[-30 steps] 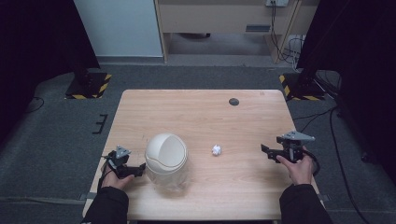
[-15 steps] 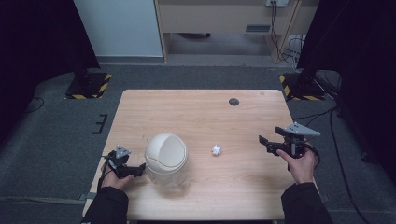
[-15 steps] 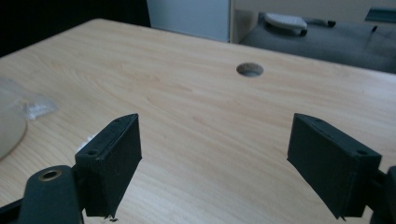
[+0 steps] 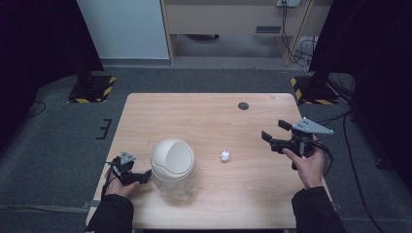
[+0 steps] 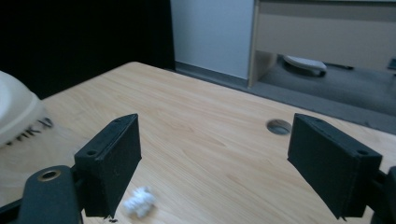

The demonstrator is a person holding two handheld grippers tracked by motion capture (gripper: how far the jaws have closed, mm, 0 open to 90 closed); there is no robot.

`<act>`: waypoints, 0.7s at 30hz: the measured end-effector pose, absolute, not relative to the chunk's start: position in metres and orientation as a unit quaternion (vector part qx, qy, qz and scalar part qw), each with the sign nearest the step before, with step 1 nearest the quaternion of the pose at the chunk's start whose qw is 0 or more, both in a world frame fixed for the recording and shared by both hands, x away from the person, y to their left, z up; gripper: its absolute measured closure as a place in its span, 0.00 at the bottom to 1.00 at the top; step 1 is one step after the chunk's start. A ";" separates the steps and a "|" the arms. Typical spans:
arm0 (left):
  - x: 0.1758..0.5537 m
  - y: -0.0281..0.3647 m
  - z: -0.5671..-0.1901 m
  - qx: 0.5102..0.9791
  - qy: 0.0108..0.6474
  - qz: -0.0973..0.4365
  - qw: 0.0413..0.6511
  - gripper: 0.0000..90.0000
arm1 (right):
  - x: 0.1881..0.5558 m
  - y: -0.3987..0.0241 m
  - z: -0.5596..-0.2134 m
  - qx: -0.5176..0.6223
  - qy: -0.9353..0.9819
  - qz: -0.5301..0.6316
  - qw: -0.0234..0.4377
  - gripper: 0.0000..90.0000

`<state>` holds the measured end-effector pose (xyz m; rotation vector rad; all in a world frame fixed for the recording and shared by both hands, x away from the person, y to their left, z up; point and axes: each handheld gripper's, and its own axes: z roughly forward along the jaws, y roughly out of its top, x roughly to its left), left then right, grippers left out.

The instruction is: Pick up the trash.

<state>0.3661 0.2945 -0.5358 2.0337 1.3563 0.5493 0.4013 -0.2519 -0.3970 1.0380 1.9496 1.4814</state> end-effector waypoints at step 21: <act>0.368 0.296 -0.536 0.765 0.522 0.211 0.311 0.00 | 0.406 -0.150 -0.355 0.285 0.737 0.581 0.194 0.19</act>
